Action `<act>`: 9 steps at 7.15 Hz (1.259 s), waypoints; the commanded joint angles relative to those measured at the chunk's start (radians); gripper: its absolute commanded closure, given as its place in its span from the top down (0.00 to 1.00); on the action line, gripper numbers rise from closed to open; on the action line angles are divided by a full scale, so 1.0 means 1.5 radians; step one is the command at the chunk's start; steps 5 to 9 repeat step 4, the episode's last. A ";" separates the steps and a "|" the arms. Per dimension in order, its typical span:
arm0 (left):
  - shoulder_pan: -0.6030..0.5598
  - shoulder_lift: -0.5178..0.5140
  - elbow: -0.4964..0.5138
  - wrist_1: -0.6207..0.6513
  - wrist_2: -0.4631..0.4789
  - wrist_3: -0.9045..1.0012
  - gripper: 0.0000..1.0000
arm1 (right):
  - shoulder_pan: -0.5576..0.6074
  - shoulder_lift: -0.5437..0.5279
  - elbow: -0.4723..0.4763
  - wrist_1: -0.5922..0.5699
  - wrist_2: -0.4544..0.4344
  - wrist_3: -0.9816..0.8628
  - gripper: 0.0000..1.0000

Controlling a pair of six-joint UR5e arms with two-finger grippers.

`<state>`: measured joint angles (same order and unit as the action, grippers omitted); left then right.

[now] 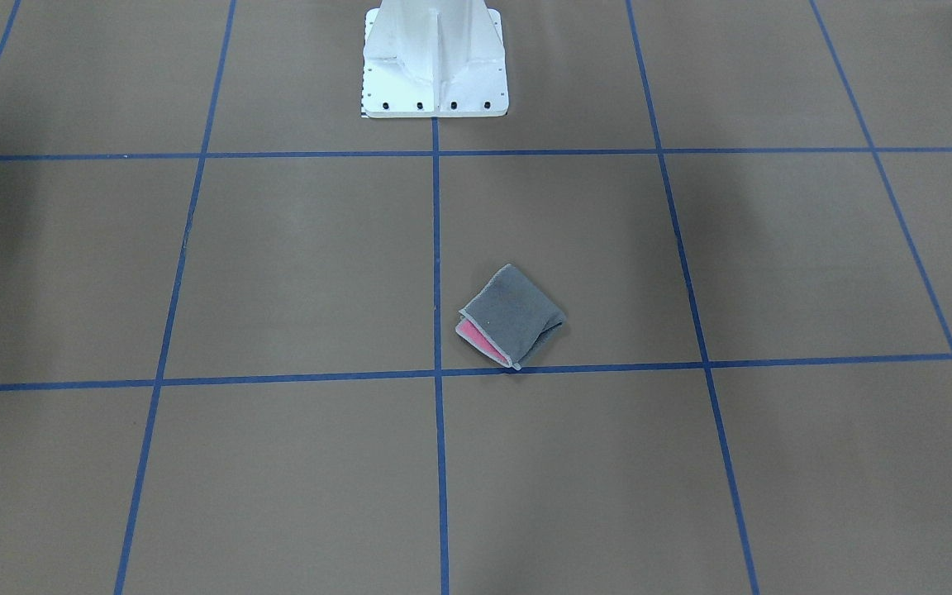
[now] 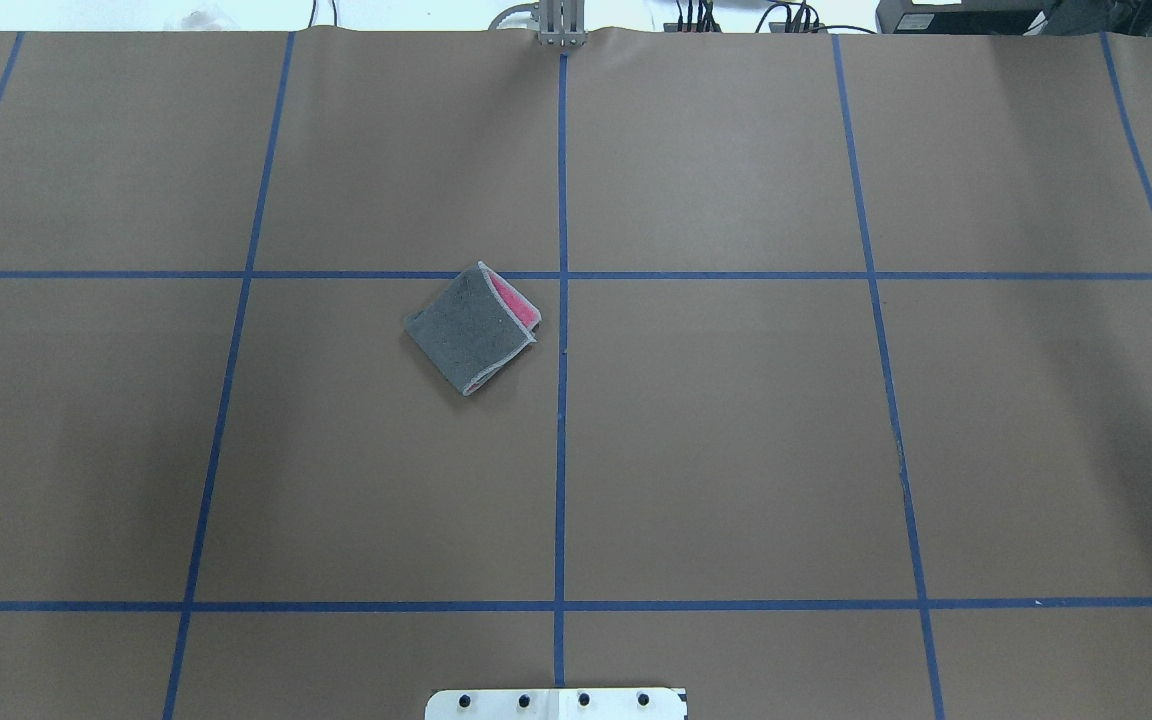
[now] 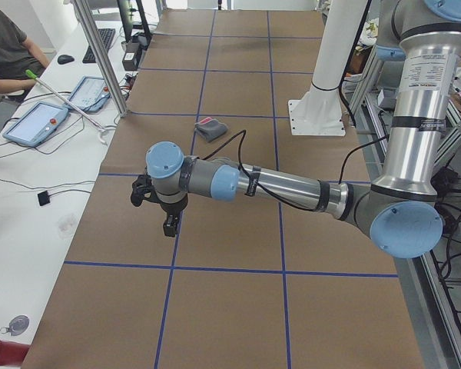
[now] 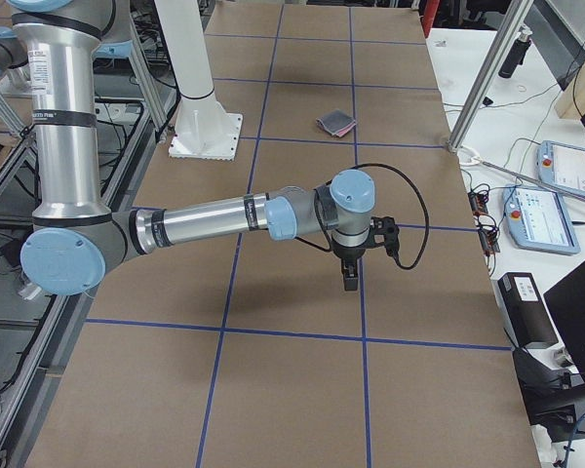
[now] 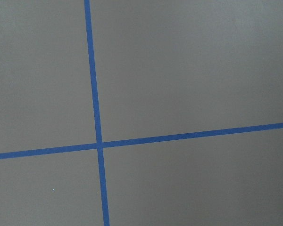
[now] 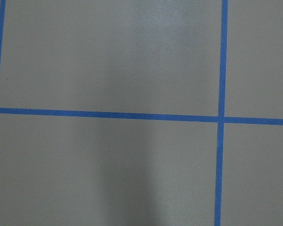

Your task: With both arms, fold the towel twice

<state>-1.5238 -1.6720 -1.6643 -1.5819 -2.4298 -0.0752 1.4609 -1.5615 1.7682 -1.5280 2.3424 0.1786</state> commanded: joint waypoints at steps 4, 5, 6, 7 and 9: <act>0.000 -0.003 -0.002 -0.001 -0.001 -0.002 1.00 | 0.000 0.000 0.002 0.000 0.002 0.001 1.00; 0.000 -0.003 -0.002 -0.001 -0.001 -0.002 1.00 | 0.000 0.000 0.002 0.000 0.002 0.001 1.00; 0.000 -0.003 -0.002 -0.001 -0.001 -0.002 1.00 | 0.000 0.000 0.002 0.000 0.002 0.001 1.00; 0.000 -0.003 -0.002 -0.001 -0.001 -0.002 1.00 | 0.000 0.000 0.002 0.000 0.002 0.001 1.00; 0.000 -0.003 -0.002 -0.001 -0.001 -0.002 1.00 | 0.000 0.000 0.002 0.000 0.002 0.001 1.00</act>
